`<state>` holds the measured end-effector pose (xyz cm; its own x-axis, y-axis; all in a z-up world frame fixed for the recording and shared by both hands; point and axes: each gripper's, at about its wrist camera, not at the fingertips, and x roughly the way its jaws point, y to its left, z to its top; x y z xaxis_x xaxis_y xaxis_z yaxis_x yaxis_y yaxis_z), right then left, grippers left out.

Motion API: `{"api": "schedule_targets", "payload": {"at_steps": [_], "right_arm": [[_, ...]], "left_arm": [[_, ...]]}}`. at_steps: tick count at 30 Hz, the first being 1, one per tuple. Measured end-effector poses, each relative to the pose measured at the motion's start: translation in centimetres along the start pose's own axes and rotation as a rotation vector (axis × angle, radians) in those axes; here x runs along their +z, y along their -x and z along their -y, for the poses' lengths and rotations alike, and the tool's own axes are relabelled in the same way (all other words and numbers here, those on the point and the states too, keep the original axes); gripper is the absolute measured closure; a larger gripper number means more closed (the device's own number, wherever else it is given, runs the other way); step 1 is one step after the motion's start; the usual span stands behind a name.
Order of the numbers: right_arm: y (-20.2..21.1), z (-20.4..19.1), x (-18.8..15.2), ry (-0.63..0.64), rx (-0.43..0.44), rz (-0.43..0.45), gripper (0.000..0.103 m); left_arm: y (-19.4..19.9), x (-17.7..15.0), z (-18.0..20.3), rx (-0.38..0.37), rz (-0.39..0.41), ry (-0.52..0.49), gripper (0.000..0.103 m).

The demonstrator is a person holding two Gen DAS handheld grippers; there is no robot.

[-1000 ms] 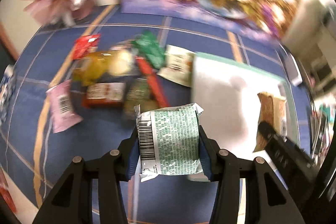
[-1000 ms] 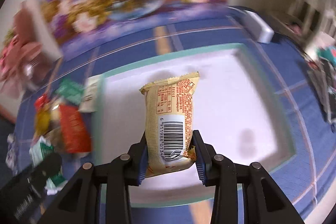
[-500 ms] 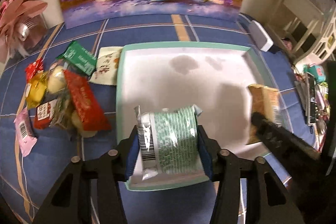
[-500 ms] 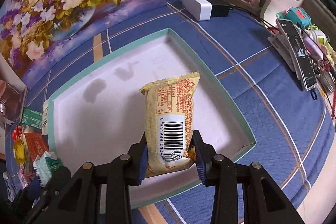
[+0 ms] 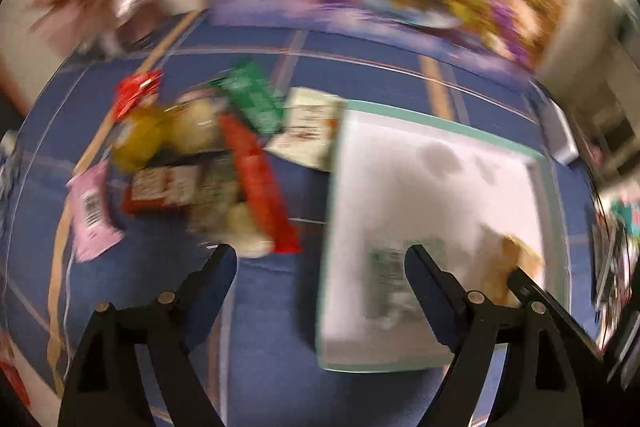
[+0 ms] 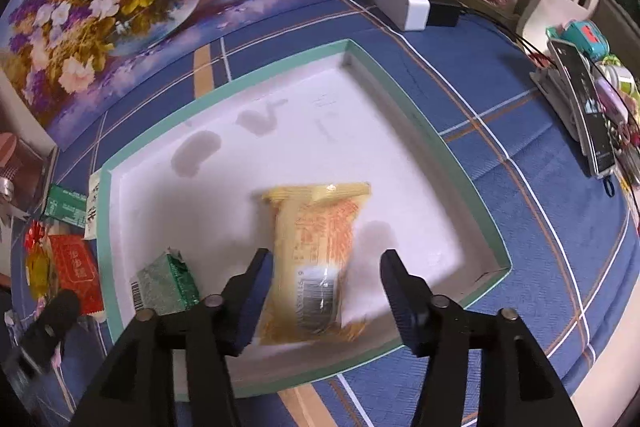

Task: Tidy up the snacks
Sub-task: 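Lower the tan bread packet into the tray corner and open the right gripper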

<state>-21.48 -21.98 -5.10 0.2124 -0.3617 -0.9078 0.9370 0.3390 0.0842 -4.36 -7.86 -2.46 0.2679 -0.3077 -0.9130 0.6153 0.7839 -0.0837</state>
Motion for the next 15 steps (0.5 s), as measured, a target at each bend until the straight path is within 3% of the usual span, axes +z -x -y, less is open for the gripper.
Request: {"api": "schedule_targets", "payload": {"at_steps": [5,7,12,15], "right_arm": [[1.5,-2.2,0.2,0.076,-0.004,0.043,0.029],[2.4,-3.7,-0.1,0.112,0.039,0.061,0.026],[3.7,-7.7,-1.3,0.172,0.164,0.067,0.02],[4.1,-10.5,-2.5,0.213,0.226,0.063,0.016]], "left_arm": [[-0.1,0.8,-4.4,0.088,-0.012,0.123,0.016],[-0.1,0.9,-6.9,0.124,-0.012,0.185,0.007],[0.4,0.7,-12.3,0.211,-0.002,0.299,0.006],[0.9,0.8,-15.1,0.224,0.013,0.345,0.005]]}}
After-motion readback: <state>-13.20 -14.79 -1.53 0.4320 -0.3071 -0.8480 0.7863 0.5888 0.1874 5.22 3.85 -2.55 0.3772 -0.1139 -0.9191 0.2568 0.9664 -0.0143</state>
